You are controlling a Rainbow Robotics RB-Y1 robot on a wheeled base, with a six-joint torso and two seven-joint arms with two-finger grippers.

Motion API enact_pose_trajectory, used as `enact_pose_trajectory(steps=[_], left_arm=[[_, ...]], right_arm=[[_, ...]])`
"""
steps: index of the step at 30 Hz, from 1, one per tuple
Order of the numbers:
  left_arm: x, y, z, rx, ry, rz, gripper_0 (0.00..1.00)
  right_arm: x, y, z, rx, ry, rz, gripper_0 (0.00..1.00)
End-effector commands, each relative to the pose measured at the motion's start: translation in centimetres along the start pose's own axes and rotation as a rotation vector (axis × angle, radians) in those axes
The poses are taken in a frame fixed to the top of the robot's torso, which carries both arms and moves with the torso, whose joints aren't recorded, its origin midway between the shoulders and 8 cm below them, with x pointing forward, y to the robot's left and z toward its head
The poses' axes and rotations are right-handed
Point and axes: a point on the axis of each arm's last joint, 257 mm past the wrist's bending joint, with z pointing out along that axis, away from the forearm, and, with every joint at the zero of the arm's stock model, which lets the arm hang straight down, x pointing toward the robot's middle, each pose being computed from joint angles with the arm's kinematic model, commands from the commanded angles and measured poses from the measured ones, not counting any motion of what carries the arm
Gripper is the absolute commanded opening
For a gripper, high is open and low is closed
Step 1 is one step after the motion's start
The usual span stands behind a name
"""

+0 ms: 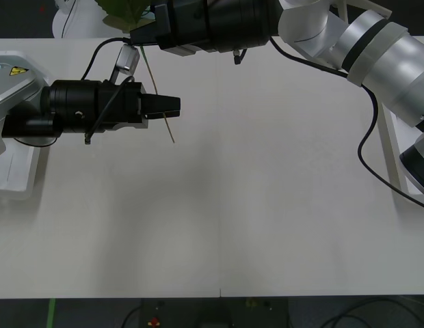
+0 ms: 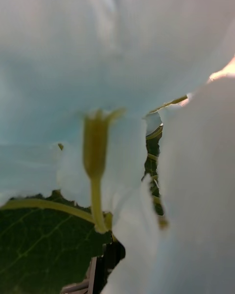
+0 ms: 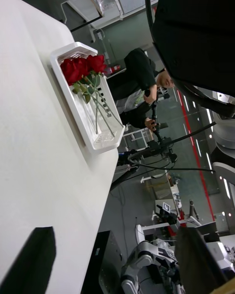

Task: Put the red flowers into the right box and the blue flowers into the left box

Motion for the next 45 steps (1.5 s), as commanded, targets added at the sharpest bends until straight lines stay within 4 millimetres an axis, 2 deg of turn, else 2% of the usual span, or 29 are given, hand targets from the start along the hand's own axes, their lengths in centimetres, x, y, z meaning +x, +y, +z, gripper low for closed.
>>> enact_pose_trajectory(steps=[1,15,16,17,18,20,23,31,35,39,45], left_arm=[[0.3,-1.4,1.5,0.043,0.006,0.032,0.00],[0.0,-1.4,1.4,0.043,-0.002,0.029,0.00],[0.0,-1.5,1.4,0.045,-0.002,0.028,0.00],[0.0,-1.5,1.3,0.043,-0.002,0.030,0.00],[0.0,-1.5,1.3,0.044,-0.003,0.029,0.00],[0.0,-1.5,1.3,0.043,-0.003,0.028,0.00],[-0.1,-1.5,1.1,0.042,-0.005,0.026,0.00],[-0.6,-0.9,-0.5,0.005,-0.009,0.027,0.00],[-0.9,-0.4,-2.2,-0.030,-0.006,0.028,0.00],[-0.9,0.4,-5.8,-0.077,-0.026,0.012,0.00],[-1.0,1.6,-11.3,-0.166,-0.059,0.001,0.00]], right_arm=[[-2.8,4.9,1.2,-0.071,-0.023,-0.063,0.00],[-3.0,4.9,1.3,-0.071,-0.029,-0.057,0.01],[-2.9,4.9,1.3,-0.071,-0.027,-0.055,0.10],[-3.0,4.8,1.3,-0.069,-0.029,-0.055,0.43],[-3.0,4.8,1.2,-0.068,-0.029,-0.052,0.67],[-3.0,4.8,1.2,-0.067,-0.029,-0.046,0.85],[-3.1,4.7,1.0,-0.064,-0.030,-0.045,0.94],[-3.2,4.4,0.7,-0.055,-0.032,-0.065,0.97],[-2.9,3.2,-0.3,-0.019,-0.009,-0.105,0.97],[-1.4,0.9,-2.9,0.037,0.077,-0.237,0.97],[1.8,-2.3,-8.5,0.096,0.260,-0.417,0.97]])
